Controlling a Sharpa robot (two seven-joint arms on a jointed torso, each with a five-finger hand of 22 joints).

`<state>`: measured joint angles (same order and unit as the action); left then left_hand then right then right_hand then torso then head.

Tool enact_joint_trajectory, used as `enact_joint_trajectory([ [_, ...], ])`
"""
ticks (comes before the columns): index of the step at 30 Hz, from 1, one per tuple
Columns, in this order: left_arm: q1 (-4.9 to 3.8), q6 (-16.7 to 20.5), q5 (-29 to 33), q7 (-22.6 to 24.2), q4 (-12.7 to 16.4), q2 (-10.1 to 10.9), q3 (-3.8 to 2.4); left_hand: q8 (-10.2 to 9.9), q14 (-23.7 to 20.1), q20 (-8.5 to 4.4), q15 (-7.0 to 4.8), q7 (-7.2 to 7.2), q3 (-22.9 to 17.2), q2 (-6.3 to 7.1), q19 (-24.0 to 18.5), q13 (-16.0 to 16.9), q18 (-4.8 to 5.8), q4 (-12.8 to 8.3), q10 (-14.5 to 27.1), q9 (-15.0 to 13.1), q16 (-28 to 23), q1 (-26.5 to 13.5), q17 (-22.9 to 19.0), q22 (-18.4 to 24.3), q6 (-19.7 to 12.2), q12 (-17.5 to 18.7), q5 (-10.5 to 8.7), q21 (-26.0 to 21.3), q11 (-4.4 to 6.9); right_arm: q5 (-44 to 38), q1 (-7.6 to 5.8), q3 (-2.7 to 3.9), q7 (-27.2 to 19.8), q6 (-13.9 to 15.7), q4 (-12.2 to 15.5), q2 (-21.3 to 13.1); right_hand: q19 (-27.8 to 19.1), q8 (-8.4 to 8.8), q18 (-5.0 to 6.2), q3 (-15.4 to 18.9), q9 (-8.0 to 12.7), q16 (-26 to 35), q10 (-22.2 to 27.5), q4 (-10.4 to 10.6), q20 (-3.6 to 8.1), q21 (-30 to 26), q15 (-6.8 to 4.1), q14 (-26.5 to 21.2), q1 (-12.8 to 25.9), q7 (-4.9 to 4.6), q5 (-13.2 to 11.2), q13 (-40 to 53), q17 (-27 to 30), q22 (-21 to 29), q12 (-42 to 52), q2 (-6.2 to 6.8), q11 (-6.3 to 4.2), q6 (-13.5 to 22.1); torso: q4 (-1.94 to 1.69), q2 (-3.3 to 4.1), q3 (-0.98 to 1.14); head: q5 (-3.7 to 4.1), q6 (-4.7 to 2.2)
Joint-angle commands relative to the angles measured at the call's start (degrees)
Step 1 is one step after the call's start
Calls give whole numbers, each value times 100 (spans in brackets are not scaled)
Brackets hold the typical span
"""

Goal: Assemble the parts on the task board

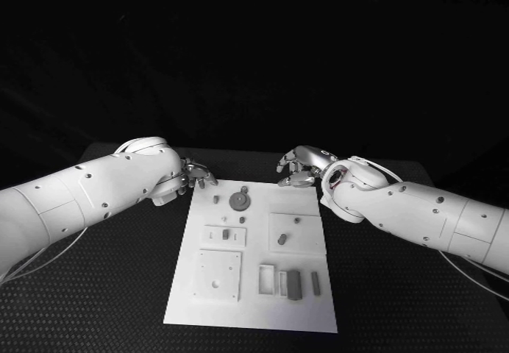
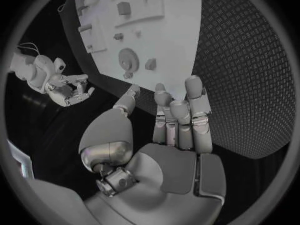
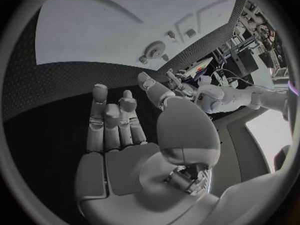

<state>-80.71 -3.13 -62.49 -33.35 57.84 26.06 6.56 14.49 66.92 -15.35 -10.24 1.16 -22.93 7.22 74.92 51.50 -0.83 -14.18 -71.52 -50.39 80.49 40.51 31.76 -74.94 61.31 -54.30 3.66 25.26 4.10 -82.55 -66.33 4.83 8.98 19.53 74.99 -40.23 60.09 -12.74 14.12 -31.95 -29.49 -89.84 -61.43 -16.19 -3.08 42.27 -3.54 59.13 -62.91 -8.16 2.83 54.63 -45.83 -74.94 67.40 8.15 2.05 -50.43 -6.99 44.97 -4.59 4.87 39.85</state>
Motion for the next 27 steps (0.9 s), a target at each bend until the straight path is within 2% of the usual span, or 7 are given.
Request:
enact_joint_trajectory([
  [1,2,-210,-313,76,-184,-130,2,-59,-13,4,46,172,47,-11,-57,-4,-29,7,15,51,-22,-72,-7,-50,-227,-8,-49,-49,-47,11,2,3,-59,-4,-18,18,-19,28,88,19,6,30,32,15,-7,-40,-23,4,39,-64,-1,-5,5,-90,-17,5,25,66,21,13,-6,-10,-5],
  [6,34,-306,-484,68,-382,-274,3,-188,-46,29,95,233,74,-1,-77,1,-40,-18,53,158,-23,-110,-7,-54,-423,-16,-68,-71,-104,38,2,3,-67,16,-32,27,-18,42,88,20,14,30,34,20,-8,-42,-15,3,60,-73,-1,-7,6,-89,-15,18,33,90,23,15,-2,-4,1],
  [9,75,-301,-848,81,-454,-368,5,-217,-65,53,119,258,72,-21,-88,4,-53,-38,77,205,-22,-108,-7,-58,-454,-21,-70,-83,-129,55,2,3,-67,-8,-33,28,-17,48,88,20,18,31,37,27,-9,-43,-10,2,75,-78,-1,-8,7,-90,-15,22,39,102,24,18,2,-2,-3],
  [11,85,-321,-871,64,-456,-390,5,-228,-74,65,129,267,69,-32,-92,4,-60,-44,86,229,-22,-111,-7,-60,-462,-23,-68,-89,-138,61,2,3,-68,-4,-23,27,-18,49,88,21,19,31,39,34,-10,-44,-6,1,90,-80,-1,-9,7,-90,-15,24,42,103,12,9,0,22,7],
  [15,89,-421,-896,65,-473,-418,6,-238,-80,77,138,276,70,-39,-95,4,-68,-50,94,255,-21,-118,-7,-63,-468,-27,-69,-95,-146,62,2,3,-66,-5,-26,28,-19,49,88,21,20,32,41,42,-11,-45,-4,0,105,-82,-1,-10,8,-90,-15,26,43,103,15,16,-5,31,18],
  [19,97,-548,-886,57,-498,-437,11,-241,-82,80,141,278,72,-39,-96,4,-70,-51,96,263,-21,-123,-8,-63,-468,-28,-69,-97,-149,63,2,3,-66,-3,-25,30,-19,49,88,21,21,31,42,44,-11,-46,-3,-1,111,-83,-1,-10,8,-90,-14,28,44,103,15,8,3,23,24],
  [27,141,-671,-748,81,-532,-447,17,-247,-91,93,150,285,83,-51,-99,5,-82,-36,107,298,-16,-172,-6,-67,-462,-35,-70,-105,-156,64,2,3,-64,-7,-26,33,-19,49,88,20,21,31,43,47,-11,-46,-2,-1,117,-84,-1,-10,8,-90,-13,31,45,104,10,9,-8,34,38],
])
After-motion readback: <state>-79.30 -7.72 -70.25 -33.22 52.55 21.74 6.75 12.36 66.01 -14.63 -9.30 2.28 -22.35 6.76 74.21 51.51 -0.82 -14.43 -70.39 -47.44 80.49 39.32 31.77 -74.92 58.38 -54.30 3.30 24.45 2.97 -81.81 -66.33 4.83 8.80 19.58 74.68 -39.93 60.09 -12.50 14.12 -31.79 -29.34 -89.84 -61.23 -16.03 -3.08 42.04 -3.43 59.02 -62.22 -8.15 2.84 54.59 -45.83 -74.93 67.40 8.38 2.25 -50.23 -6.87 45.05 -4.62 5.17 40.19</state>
